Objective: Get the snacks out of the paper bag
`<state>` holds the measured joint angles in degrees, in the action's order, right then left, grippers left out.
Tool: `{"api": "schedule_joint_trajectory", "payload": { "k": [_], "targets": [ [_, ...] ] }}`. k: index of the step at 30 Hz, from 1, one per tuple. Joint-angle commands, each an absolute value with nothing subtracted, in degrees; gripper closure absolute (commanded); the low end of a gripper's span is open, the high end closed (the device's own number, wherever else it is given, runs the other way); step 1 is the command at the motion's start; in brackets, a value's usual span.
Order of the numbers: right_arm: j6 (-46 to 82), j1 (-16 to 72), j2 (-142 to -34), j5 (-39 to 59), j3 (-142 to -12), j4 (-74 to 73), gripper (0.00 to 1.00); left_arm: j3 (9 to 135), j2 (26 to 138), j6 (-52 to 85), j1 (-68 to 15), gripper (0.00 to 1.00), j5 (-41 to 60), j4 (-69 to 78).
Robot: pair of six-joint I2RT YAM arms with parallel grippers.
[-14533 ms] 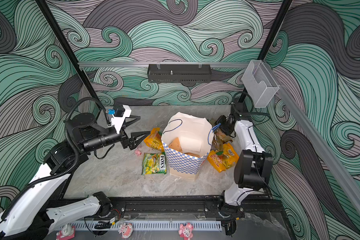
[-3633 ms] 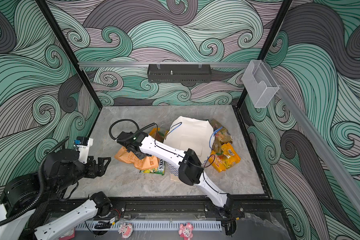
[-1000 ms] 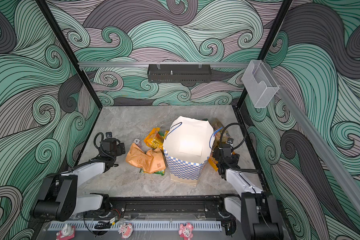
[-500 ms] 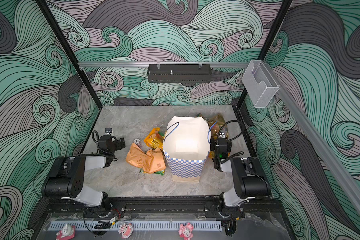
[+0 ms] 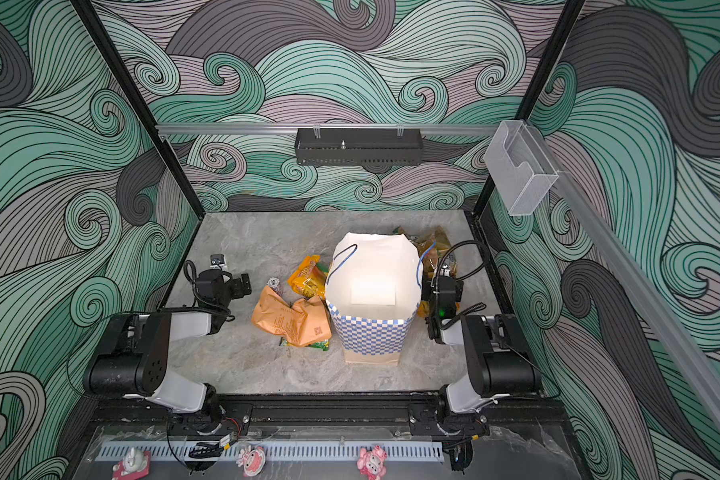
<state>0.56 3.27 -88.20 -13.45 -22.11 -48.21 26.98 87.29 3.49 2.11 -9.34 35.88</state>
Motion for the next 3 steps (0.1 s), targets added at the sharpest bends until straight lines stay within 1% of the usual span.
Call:
{"api": "schedule_joint_trajectory", "payload": {
  "k": [1, 3],
  "targets": [
    [0.11, 3.20, -88.50, -12.21, -22.67, -49.83, 0.01, 27.16, 87.45, 3.08, 2.11, 0.01, -8.61, 37.62],
    [-0.40, 3.34, -87.71, -11.56, -21.68, -50.67, 0.01, 27.12, 87.43, 3.08, 2.07, 0.01, -8.57, 37.62]
  ]
}}
